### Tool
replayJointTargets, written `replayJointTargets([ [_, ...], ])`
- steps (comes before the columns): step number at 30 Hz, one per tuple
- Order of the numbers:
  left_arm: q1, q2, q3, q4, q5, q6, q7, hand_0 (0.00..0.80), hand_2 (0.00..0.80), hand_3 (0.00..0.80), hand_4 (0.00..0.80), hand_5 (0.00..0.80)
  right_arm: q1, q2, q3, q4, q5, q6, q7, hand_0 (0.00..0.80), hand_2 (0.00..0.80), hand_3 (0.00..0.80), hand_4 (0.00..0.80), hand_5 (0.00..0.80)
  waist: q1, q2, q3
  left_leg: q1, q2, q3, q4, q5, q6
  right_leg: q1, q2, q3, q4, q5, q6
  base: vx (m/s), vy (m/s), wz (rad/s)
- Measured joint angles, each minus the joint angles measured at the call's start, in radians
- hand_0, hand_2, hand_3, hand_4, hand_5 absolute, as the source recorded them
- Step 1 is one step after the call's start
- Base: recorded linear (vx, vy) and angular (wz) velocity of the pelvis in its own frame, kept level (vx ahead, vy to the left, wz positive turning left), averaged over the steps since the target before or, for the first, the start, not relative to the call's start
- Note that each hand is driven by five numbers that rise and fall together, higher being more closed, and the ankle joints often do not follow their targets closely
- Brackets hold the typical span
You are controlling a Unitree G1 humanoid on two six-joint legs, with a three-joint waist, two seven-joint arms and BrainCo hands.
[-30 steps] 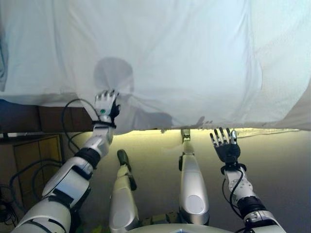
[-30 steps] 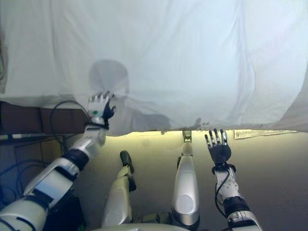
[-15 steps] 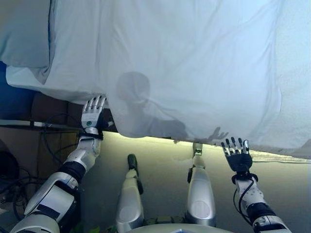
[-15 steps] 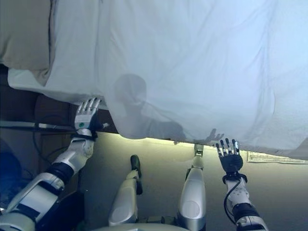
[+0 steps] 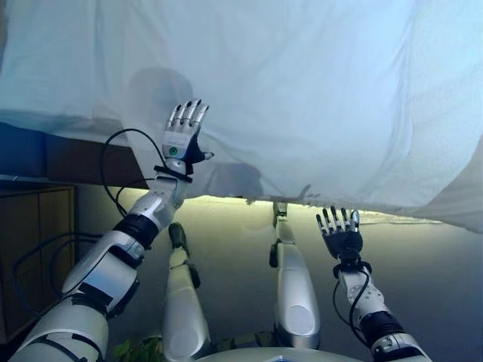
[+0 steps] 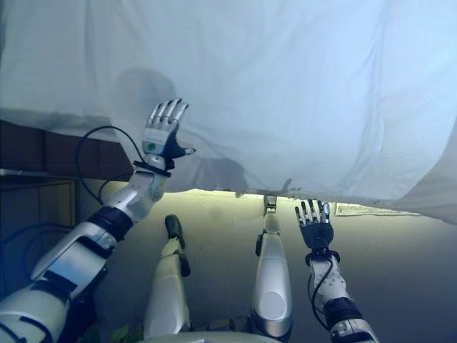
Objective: Make the bed neatly
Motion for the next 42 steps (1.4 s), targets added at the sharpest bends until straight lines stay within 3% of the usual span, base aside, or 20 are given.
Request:
replayJointTargets([
  [11,-0.081,-0.018,-0.004,0.001,0.032,0.058,0.032,0.000,0.000,0.000,0.000,0.000,-0.039,0.002,0.002,-0.037,-0.012,0.000,0.005,0.000,0.000,0.000,0.000,0.000,-0.015,-0.002,0.009,-0.180,-0.006,0.028,0.043,-0.003,0.005,-0.211,-0.003,0.051,0.043,0.005,-0.001,0.017,0.054,-0.04],
  [18,-0.167,-0.014,-0.056,0.005,0.168,0.185,0.036,0.000,0.000,0.000,0.000,0.000,-0.112,0.000,0.016,-0.076,-0.012,-0.002,0.000,0.000,0.000,0.000,0.000,0.000,-0.010,-0.001,0.009,-0.292,-0.007,0.025,0.096,-0.009,0.006,-0.323,-0.003,0.065,0.089,-0.001,-0.001,0.025,0.015,0.02],
  [19,-0.172,-0.013,-0.066,0.008,0.172,0.203,0.035,0.060,0.060,0.060,0.060,0.060,-0.122,-0.001,0.016,-0.083,-0.014,-0.003,-0.009,0.000,0.000,0.000,0.000,0.000,-0.010,-0.001,0.009,-0.298,-0.007,0.026,0.109,-0.015,0.007,-0.330,-0.003,0.070,0.095,-0.002,-0.003,0.035,0.054,-0.06],
  [20,-0.174,-0.012,-0.068,0.009,0.176,0.216,0.033,0.314,0.314,0.314,0.314,0.314,-0.129,-0.003,0.016,-0.092,-0.015,-0.004,-0.020,0.000,0.000,0.000,0.000,0.000,-0.011,-0.001,0.009,-0.302,-0.007,0.027,0.118,-0.021,0.007,-0.332,-0.003,0.074,0.095,-0.003,-0.003,0.040,0.059,-0.08],
  [21,-0.176,-0.012,-0.073,0.009,0.177,0.230,0.027,0.703,0.703,0.703,0.703,0.703,-0.131,-0.004,0.016,-0.106,-0.019,-0.005,-0.037,0.000,0.000,0.000,0.000,0.000,-0.011,-0.001,0.009,-0.307,-0.007,0.029,0.130,-0.027,0.009,-0.334,-0.003,0.080,0.095,-0.003,-0.003,0.038,0.051,-0.08],
  [22,-0.179,-0.011,-0.073,0.006,0.185,0.244,0.026,0.800,0.800,0.800,0.800,0.800,-0.131,-0.003,0.016,-0.117,-0.021,-0.005,-0.049,0.000,0.000,0.000,0.000,0.000,-0.013,-0.001,0.008,-0.314,-0.007,0.029,0.143,-0.034,0.010,-0.337,-0.003,0.083,0.095,-0.004,-0.002,0.041,0.056,-0.06],
  [28,-0.231,-0.009,-0.078,-0.022,0.196,0.290,0.021,0.800,0.800,0.800,0.800,0.800,-0.131,-0.002,0.016,-0.135,-0.047,-0.005,-0.099,0.000,0.000,0.000,0.000,0.000,-0.016,-0.001,0.009,-0.337,-0.019,0.049,0.171,-0.050,0.021,-0.364,-0.007,0.127,0.098,-0.010,0.015,0.025,0.053,-0.03],
  [37,-0.233,-0.008,-0.104,-0.021,0.195,0.302,0.020,0.800,0.800,0.800,0.800,0.800,-0.131,-0.005,0.015,-0.185,-0.068,-0.007,-0.107,0.000,0.000,0.000,0.000,0.000,-0.013,0.000,0.008,-0.334,-0.019,0.050,0.183,-0.060,0.019,-0.369,-0.006,0.134,0.121,-0.008,0.010,0.004,0.023,-0.01],
  [42,-0.223,0.006,-0.105,-0.006,0.156,0.268,0.019,0.800,0.800,0.800,0.800,0.800,-0.127,-0.006,0.014,-0.168,-0.068,-0.008,-0.105,0.000,0.000,0.000,0.000,0.000,-0.015,0.003,0.007,-0.313,-0.019,0.052,0.190,-0.061,0.019,-0.354,-0.006,0.137,0.133,-0.009,0.008,0.001,0.016,-0.02],
])
